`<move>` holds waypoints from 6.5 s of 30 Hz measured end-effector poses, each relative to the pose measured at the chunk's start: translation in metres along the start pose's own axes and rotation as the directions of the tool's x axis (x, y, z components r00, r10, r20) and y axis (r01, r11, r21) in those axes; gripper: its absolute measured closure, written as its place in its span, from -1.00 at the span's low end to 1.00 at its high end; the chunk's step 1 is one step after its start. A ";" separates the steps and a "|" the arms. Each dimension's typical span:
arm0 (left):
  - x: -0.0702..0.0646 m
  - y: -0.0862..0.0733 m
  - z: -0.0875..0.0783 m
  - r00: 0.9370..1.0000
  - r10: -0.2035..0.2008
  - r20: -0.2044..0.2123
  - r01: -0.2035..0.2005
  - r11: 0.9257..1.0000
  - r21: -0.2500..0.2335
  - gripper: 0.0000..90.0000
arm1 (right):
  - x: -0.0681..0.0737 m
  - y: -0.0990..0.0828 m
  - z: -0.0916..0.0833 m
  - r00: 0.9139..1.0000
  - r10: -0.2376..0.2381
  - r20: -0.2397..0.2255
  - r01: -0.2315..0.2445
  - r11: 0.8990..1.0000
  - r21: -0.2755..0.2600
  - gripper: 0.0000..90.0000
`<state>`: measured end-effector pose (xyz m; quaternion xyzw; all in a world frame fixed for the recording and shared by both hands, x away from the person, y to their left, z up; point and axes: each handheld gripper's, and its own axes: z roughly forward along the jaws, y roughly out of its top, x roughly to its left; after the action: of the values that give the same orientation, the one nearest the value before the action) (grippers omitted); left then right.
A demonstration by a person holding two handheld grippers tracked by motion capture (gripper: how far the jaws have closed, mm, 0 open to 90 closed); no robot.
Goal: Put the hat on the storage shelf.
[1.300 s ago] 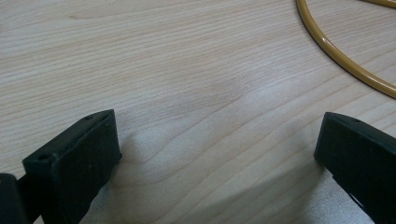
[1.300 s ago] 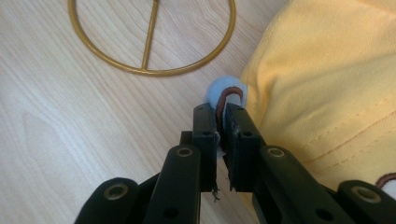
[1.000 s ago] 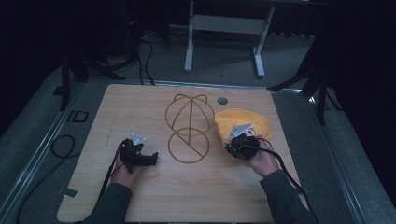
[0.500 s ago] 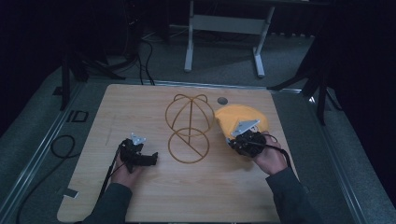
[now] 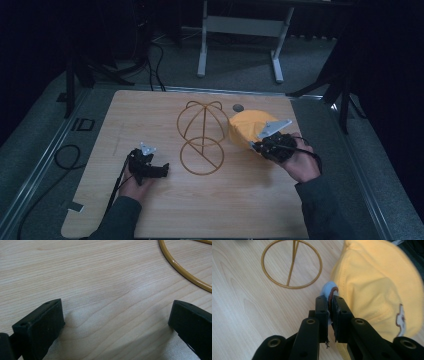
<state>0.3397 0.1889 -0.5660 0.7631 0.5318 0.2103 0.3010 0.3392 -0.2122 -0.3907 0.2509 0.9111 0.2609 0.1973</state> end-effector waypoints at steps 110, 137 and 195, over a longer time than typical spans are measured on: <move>0.000 0.000 0.000 1.000 0.000 -0.001 0.000 1.000 -0.005 -1.00 | -0.062 -0.006 0.034 0.995 -0.052 -0.081 0.073 0.955 0.287 0.14; 0.000 0.000 0.000 1.000 0.001 -0.001 -0.001 1.000 -0.005 -1.00 | -0.055 -0.003 0.054 0.981 -0.147 -0.129 0.184 0.916 0.357 0.80; 0.000 0.000 0.000 1.000 -0.001 0.000 0.001 1.000 -0.003 -1.00 | -0.079 0.006 0.005 0.972 0.210 0.104 -0.215 0.976 0.034 0.87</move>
<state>0.3400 0.1889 -0.5661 0.7624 0.5317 0.2112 0.3024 0.4070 -0.2505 -0.3734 0.3641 0.8736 0.2469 0.2080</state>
